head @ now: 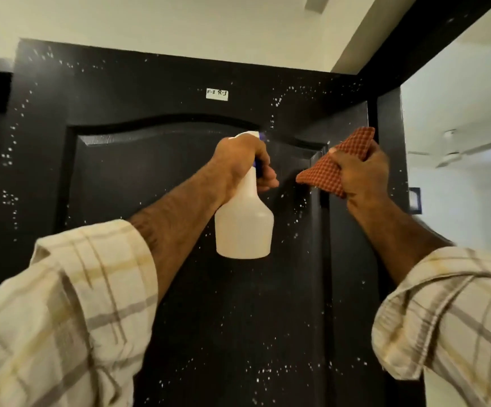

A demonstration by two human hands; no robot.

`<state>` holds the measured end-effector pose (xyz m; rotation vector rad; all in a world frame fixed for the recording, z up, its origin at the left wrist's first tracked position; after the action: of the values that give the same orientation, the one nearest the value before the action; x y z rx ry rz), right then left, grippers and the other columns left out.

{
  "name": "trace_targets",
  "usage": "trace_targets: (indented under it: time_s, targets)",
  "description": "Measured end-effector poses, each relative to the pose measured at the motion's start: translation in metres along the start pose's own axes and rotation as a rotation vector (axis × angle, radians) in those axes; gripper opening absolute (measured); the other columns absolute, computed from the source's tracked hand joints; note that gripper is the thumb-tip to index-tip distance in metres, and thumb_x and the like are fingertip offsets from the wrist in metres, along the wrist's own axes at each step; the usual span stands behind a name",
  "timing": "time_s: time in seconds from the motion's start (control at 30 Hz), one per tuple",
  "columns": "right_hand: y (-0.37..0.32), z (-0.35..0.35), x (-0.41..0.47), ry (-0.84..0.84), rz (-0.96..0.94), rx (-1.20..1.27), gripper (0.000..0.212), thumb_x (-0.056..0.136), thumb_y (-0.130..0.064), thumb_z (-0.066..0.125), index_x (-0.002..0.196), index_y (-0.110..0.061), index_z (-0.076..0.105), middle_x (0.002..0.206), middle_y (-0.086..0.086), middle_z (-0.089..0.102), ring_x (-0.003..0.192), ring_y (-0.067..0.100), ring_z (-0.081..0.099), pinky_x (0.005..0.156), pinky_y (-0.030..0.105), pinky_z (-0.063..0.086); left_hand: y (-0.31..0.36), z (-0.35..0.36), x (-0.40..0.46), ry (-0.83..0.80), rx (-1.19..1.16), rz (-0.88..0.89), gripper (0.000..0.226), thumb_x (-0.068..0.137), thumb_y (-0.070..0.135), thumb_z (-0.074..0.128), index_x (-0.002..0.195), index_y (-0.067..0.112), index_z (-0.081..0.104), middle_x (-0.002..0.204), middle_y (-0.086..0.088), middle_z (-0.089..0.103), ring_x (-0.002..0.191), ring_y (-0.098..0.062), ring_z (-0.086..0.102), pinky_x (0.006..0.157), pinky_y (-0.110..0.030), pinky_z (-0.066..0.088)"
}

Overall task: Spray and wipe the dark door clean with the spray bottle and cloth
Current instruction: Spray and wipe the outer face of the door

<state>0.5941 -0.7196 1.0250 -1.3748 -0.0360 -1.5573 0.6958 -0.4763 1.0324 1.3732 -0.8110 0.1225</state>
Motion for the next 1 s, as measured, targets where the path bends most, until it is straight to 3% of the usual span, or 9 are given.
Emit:
trace_targets:
  time_s: [0.13, 0.27, 0.37, 0.43, 0.53, 0.67, 0.8, 0.9, 1.0]
  targets:
    - [-0.018, -0.004, 0.018, 0.092, -0.261, -0.307, 0.038, 0.101, -0.030, 0.072, 0.134, -0.021, 0.055, 0.106, -0.013, 0.057, 0.094, 0.010, 0.063, 0.091, 0.036, 0.062, 0.014, 0.003, 0.016, -0.014, 0.070, 0.005, 0.012, 0.092, 0.010, 0.064, 0.097, 0.001, 0.070, 0.081, -0.016, 0.078, 0.075, -0.028, 0.080, 0.073, -0.043, 0.068]
    - [-0.018, 0.007, 0.034, 0.104, -0.551, -0.656, 0.052, 0.104, -0.031, 0.065, 0.149, -0.013, 0.044, 0.146, 0.021, 0.050, 0.125, 0.039, 0.058, 0.102, 0.046, 0.053, 0.016, -0.008, 0.035, -0.014, 0.054, 0.003, 0.020, 0.093, 0.012, 0.063, 0.106, 0.001, 0.073, 0.095, -0.018, 0.081, 0.087, -0.031, 0.082, 0.084, -0.045, 0.067]
    - [-0.003, 0.034, 0.061, -0.022, -0.623, -0.786, 0.057, 0.098, -0.020, 0.065, 0.148, -0.013, 0.038, 0.149, 0.025, 0.046, 0.131, 0.047, 0.052, 0.107, 0.064, 0.050, 0.016, -0.017, 0.050, -0.014, 0.055, 0.005, 0.018, 0.093, 0.014, 0.062, 0.103, 0.003, 0.072, 0.096, -0.020, 0.081, 0.088, -0.033, 0.081, 0.085, -0.046, 0.066]
    - [0.005, 0.057, 0.080, -0.105, -0.591, -0.821, 0.061, 0.097, -0.018, 0.063, 0.151, -0.013, 0.035, 0.153, 0.023, 0.045, 0.143, 0.047, 0.043, 0.118, 0.069, 0.035, 0.022, -0.026, 0.060, 0.009, 0.057, 0.021, 0.017, 0.092, 0.013, 0.062, 0.103, 0.003, 0.071, 0.095, -0.020, 0.081, 0.087, -0.034, 0.081, 0.084, -0.046, 0.066]
    - [0.011, 0.097, 0.104, -0.106, -0.550, -0.967, 0.076, 0.107, -0.047, 0.044, 0.168, -0.010, 0.017, 0.177, 0.016, 0.011, 0.164, 0.037, 0.001, 0.131, 0.059, -0.002, 0.036, -0.038, 0.075, 0.049, 0.074, 0.067, 0.016, 0.092, 0.011, 0.061, 0.102, 0.003, 0.070, 0.095, -0.021, 0.081, 0.086, -0.035, 0.081, 0.082, -0.047, 0.067]
    - [-0.004, 0.144, 0.113, -0.166, -0.604, -1.021, 0.092, 0.101, -0.077, 0.014, 0.170, -0.017, 0.000, 0.177, 0.009, -0.015, 0.162, 0.027, -0.024, 0.128, 0.053, -0.020, 0.056, -0.041, 0.094, 0.050, 0.113, 0.111, 0.014, 0.093, 0.014, 0.059, 0.095, 0.006, 0.070, 0.092, -0.020, 0.081, 0.084, -0.034, 0.082, 0.076, -0.044, 0.066]
    - [0.007, 0.145, 0.076, -0.370, -0.837, -1.009, 0.078, 0.108, -0.067, 0.012, 0.171, -0.024, 0.001, 0.178, 0.000, -0.015, 0.161, 0.016, -0.026, 0.128, 0.044, -0.023, 0.064, -0.034, 0.104, 0.014, 0.122, 0.132, 0.017, 0.095, 0.018, 0.058, 0.100, 0.007, 0.070, 0.095, -0.019, 0.080, 0.088, -0.033, 0.081, 0.074, -0.043, 0.065]
    - [0.033, 0.106, 0.065, -0.356, -0.933, -1.071, 0.077, 0.107, -0.066, 0.011, 0.171, -0.025, 0.005, 0.179, -0.002, -0.009, 0.162, 0.015, -0.020, 0.130, 0.044, -0.016, 0.058, -0.020, 0.106, -0.036, 0.116, 0.118, 0.018, 0.093, 0.018, 0.059, 0.101, 0.007, 0.070, 0.098, -0.019, 0.080, 0.092, -0.035, 0.081, 0.080, -0.045, 0.065]
    - [0.038, 0.075, 0.092, -0.280, -0.864, -1.070, 0.079, 0.105, -0.070, 0.010, 0.171, -0.026, 0.007, 0.179, -0.004, -0.007, 0.163, 0.013, -0.017, 0.131, 0.046, -0.013, 0.055, 0.004, 0.107, -0.032, 0.116, 0.121, 0.016, 0.093, 0.017, 0.059, 0.097, 0.006, 0.070, 0.098, -0.020, 0.080, 0.091, -0.036, 0.081, 0.084, -0.046, 0.065]
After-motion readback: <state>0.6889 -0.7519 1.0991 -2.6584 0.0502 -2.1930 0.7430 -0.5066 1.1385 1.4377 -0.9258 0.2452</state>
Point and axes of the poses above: each hand's wrist, its own x-axis towards the middle knuckle, its own z-axis out of the palm, y = z × x, the point moved 8 cm from there along x, towards the middle knuckle
